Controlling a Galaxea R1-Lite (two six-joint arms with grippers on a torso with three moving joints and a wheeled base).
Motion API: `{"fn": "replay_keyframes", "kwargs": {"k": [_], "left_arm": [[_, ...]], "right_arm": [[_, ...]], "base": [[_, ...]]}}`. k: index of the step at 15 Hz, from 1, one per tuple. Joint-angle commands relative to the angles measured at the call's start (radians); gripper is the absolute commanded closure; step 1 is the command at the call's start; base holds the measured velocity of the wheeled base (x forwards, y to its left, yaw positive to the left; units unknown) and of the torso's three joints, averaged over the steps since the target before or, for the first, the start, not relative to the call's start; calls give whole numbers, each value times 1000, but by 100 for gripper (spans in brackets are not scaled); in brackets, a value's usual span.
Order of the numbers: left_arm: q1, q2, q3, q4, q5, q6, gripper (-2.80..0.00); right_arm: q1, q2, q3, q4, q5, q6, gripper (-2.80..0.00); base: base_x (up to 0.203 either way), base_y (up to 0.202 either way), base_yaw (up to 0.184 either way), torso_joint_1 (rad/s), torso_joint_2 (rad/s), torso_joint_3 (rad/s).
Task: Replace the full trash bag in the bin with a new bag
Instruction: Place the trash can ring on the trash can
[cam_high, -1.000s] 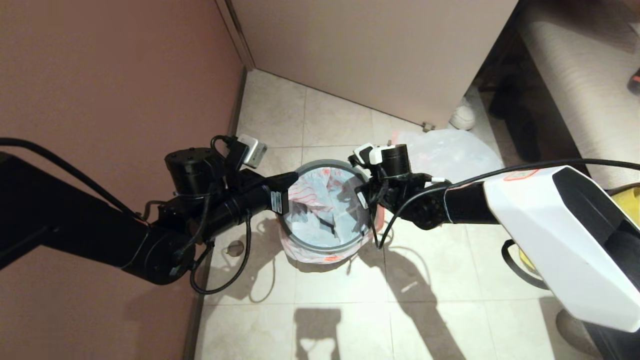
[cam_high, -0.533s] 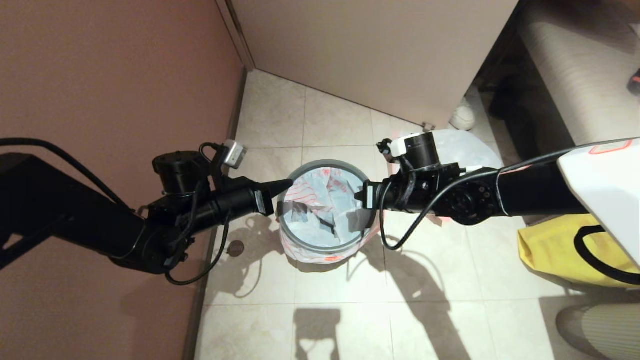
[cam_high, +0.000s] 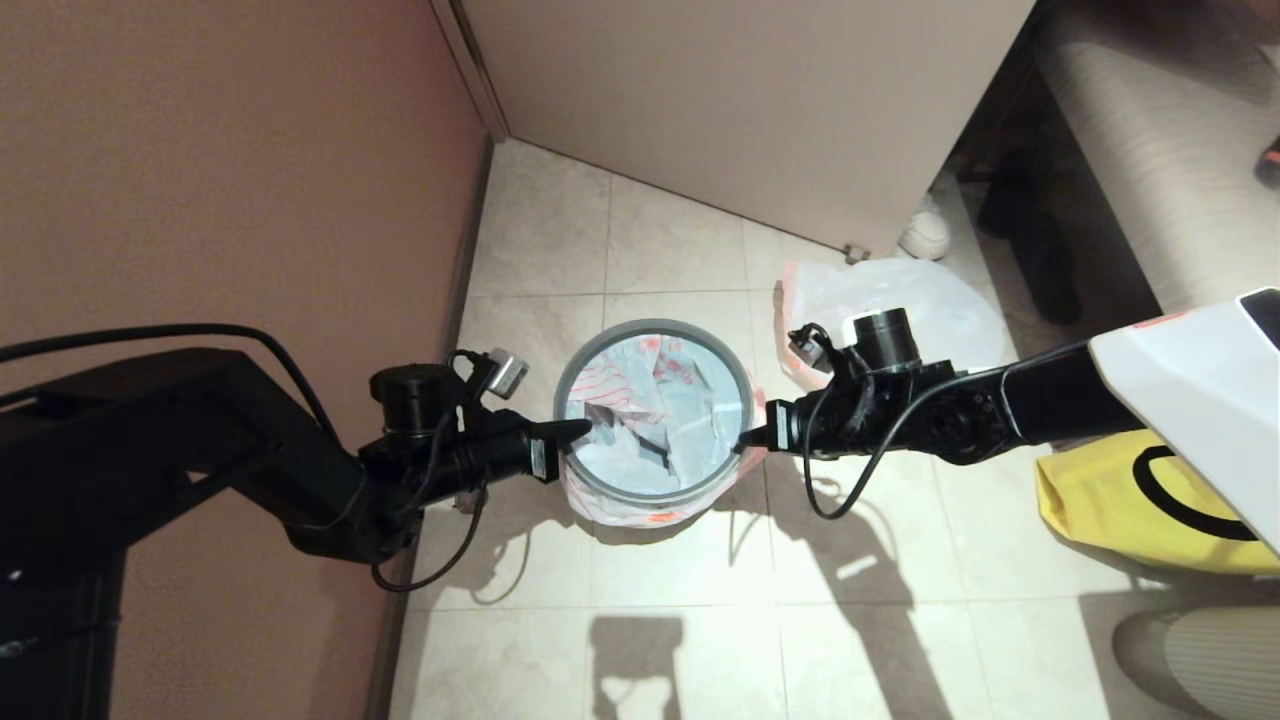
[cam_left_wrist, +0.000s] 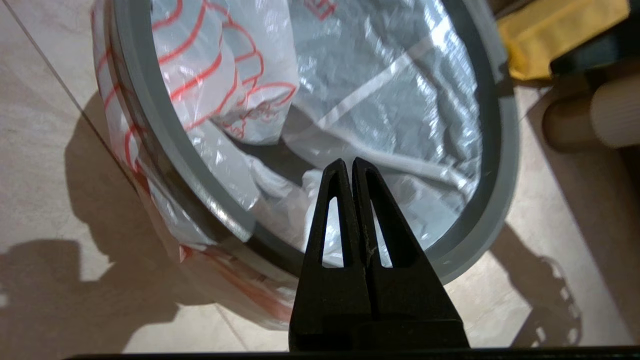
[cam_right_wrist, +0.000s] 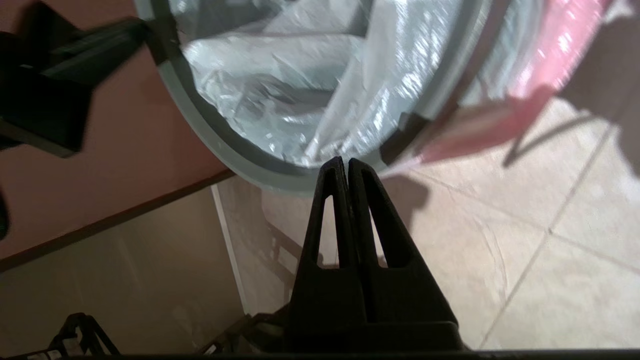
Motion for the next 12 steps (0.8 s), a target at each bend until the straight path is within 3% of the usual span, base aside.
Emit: {"fn": "replay_keyframes", "kwargs": {"k": [1, 4, 7, 12], "left_arm": [[9, 56, -11, -6, -3, 17, 0], [13, 58, -14, -8, -3, 18, 0], [13, 70, -23, -8, -2, 18, 0], [4, 78, -45, -6, 9, 18, 0]], "right_arm": [[-6, 45, -9, -64, 38, 1, 0], [-14, 46, -28, -131, 117, 61, 0], [-17, 60, -31, -136, 122, 67, 0], [4, 198, -173, -102, 134, 90, 0]], "base": [[0, 0, 0, 0, 0, 0], [0, 0, 0, 0, 0, 0], [0, 0, 0, 0, 0, 0], [0, 0, 0, 0, 0, 0]]}}
